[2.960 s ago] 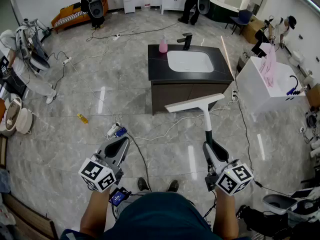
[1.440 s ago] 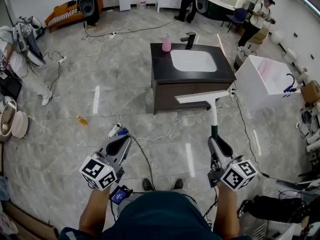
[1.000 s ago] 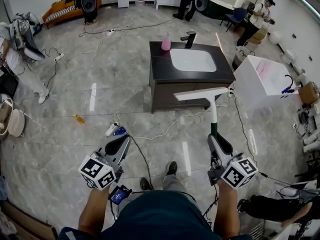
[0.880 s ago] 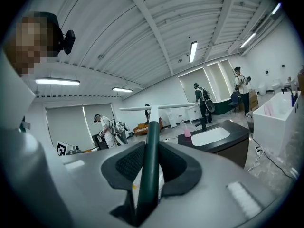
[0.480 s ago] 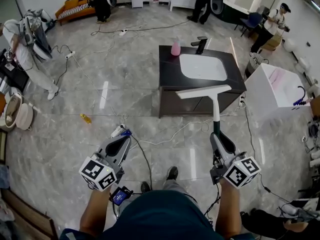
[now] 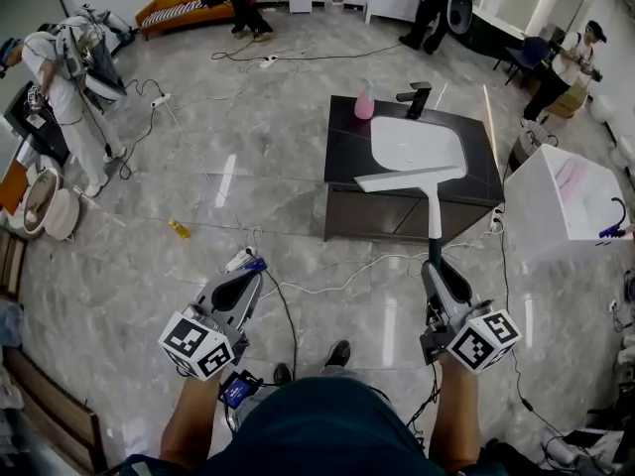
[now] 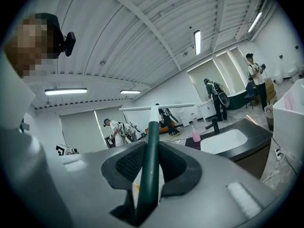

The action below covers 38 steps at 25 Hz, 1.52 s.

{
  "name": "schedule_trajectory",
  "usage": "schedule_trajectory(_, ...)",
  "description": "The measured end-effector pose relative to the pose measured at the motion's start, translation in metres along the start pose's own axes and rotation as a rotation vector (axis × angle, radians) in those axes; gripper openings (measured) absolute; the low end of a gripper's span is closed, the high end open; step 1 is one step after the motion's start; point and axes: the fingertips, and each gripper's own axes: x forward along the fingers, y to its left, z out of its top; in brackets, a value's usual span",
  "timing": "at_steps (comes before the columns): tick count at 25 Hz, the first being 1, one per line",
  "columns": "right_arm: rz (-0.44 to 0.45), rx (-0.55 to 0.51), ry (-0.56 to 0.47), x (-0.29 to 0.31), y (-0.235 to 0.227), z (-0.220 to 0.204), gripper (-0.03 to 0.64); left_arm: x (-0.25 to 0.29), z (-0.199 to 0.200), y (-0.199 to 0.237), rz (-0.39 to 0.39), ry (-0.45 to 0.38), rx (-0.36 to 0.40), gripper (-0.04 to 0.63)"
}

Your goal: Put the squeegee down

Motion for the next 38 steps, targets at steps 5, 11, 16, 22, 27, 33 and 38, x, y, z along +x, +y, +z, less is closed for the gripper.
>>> schedule_trajectory(5, 0.041, 0.008, 0.012, 0.014, -0.021, 0.010, 0.098, 0.016, 0.004, -0.003, 0.046, 0.001, 0.002, 0.005)
schedule_trajectory(11, 0.069, 0.020, 0.019, 0.024, -0.049, 0.019, 0.098, 0.038, 0.009, -0.004, 0.090, -0.006, 0.005, 0.005)
schedule_trajectory(16, 0.081, 0.031, 0.021, 0.028, -0.073, 0.025, 0.098, 0.058, 0.016, -0.010, 0.110, 0.006, 0.019, 0.005)
schedule_trajectory(22, 0.088, 0.042, 0.023, 0.029, -0.095, 0.030, 0.098, 0.083, 0.021, -0.020, 0.110, -0.004, 0.028, 0.005)
schedule_trajectory(27, 0.079, 0.061, 0.019, 0.033, -0.106, 0.029, 0.098, 0.097, 0.024, -0.023, 0.095, 0.012, 0.042, 0.005)
schedule_trajectory(33, 0.044, 0.055, 0.006, 0.031, -0.107, 0.029, 0.098, 0.108, 0.026, -0.013, 0.057, 0.014, 0.046, 0.005)
schedule_trajectory(38, -0.017, 0.047, -0.017, 0.034, -0.108, 0.029, 0.100, 0.127, 0.028, 0.004, -0.018, 0.015, 0.050, 0.005)
